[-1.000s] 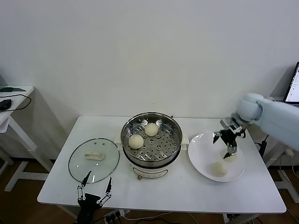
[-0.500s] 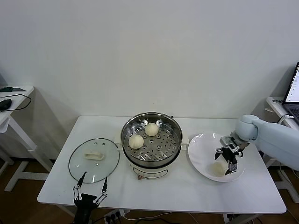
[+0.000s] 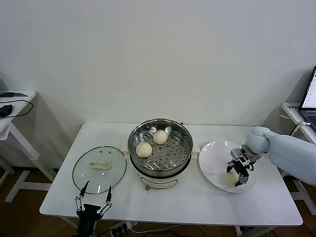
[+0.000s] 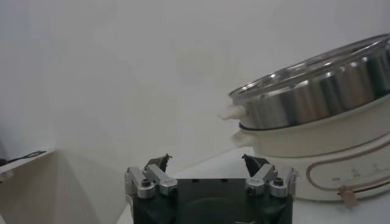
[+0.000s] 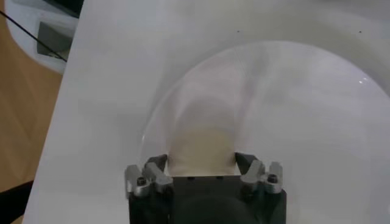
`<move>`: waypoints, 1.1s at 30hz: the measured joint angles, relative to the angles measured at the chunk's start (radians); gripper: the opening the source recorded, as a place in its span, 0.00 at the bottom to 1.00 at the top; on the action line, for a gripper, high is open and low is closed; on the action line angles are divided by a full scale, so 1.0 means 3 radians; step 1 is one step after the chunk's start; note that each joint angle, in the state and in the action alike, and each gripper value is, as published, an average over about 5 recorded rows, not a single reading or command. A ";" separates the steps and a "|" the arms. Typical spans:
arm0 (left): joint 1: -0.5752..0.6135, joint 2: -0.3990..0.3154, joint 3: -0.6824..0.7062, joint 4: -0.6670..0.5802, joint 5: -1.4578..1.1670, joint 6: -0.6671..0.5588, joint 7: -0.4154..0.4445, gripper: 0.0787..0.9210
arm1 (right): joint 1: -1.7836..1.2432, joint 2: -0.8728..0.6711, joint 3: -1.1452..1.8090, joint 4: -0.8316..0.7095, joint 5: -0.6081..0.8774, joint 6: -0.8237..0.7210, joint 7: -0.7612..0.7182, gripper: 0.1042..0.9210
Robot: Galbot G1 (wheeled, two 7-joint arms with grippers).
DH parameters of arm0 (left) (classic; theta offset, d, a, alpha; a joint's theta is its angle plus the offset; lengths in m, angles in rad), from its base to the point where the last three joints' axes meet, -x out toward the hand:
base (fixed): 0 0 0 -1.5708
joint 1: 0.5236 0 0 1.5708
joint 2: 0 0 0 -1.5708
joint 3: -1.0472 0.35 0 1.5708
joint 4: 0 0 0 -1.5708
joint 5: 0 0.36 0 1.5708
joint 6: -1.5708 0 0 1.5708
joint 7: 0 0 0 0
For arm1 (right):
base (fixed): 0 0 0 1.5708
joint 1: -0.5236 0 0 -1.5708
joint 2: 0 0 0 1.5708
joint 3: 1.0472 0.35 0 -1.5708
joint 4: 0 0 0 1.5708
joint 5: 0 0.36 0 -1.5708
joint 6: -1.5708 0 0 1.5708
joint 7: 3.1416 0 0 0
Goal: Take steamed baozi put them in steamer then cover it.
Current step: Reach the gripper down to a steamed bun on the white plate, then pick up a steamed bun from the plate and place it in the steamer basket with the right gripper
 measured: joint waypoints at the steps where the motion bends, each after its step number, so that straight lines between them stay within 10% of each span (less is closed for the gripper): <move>1: 0.0000 0.0002 -0.0001 -0.0001 0.0000 0.0001 -0.0001 0.88 | 0.0012 -0.0005 0.0000 0.0009 -0.0002 0.0005 -0.0001 0.66; 33: 0.0028 0.0094 0.0064 -0.0111 -0.0049 0.0012 0.0016 0.88 | 0.1858 0.1085 -0.0557 0.0916 -0.0169 0.1597 -0.0059 0.69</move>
